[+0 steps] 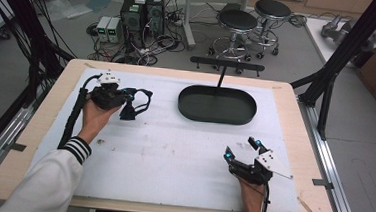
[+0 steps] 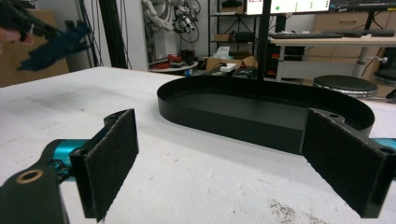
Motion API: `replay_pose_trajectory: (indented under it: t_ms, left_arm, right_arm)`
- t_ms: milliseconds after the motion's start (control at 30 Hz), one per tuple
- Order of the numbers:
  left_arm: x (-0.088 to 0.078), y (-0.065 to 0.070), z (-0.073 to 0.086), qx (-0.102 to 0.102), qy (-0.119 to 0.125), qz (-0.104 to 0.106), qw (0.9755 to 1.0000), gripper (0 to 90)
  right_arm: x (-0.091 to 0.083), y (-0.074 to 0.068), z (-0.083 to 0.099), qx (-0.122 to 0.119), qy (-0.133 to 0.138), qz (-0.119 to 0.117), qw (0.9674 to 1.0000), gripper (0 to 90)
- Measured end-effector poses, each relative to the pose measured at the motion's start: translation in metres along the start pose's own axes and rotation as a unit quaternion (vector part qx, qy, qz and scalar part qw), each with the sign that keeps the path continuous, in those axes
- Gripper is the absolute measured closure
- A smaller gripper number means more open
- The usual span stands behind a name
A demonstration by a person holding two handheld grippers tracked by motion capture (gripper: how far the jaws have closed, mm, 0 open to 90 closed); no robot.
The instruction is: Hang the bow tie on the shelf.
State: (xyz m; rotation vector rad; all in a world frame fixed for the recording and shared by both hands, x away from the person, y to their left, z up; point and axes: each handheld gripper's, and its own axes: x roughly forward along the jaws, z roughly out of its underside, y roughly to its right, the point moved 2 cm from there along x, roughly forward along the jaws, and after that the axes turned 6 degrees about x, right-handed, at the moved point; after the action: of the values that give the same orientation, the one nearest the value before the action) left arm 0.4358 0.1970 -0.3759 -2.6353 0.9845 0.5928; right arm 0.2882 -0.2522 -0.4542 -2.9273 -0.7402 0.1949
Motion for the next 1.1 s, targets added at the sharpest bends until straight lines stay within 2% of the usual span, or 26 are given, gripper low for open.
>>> replay_pose_trajectory:
  t_ms: [133, 267, 433, 533, 700, 1100]
  left_arm:
    - [-0.004, 0.005, -0.012, -0.001, 0.032, -0.010, 0.9994, 86.9]
    - [-0.005, 0.010, -0.023, 0.001, 0.048, -0.007, 0.9988, 86.9]
    - [-0.002, 0.017, -0.032, 0.008, 0.053, -0.005, 0.9986, 86.9]
    - [0.000, 0.020, -0.037, 0.000, 0.065, -0.004, 0.9979, 87.0]
    - [0.004, 0.021, -0.046, 0.000, 0.067, -0.002, 0.9977, 87.0]
    - [0.022, 0.033, -0.078, 0.014, 0.077, 0.002, 0.9970, 86.9]
  right_arm:
    - [0.000, 0.000, 0.000, 0.000, 0.000, 0.000, 1.0000, 10.6]
    - [0.000, 0.000, 0.000, 0.000, 0.000, 0.000, 1.0000, 10.6]
    - [0.000, 0.000, 0.000, 0.000, 0.000, 0.000, 1.0000, 10.6]
    - [0.000, 0.000, 0.000, 0.000, 0.000, 0.000, 1.0000, 10.6]
    - [0.000, 0.000, 0.000, 0.000, 0.000, -0.001, 1.0000, 10.6]
    - [-0.001, 0.000, 0.000, 0.000, 0.004, -0.001, 1.0000, 10.6]
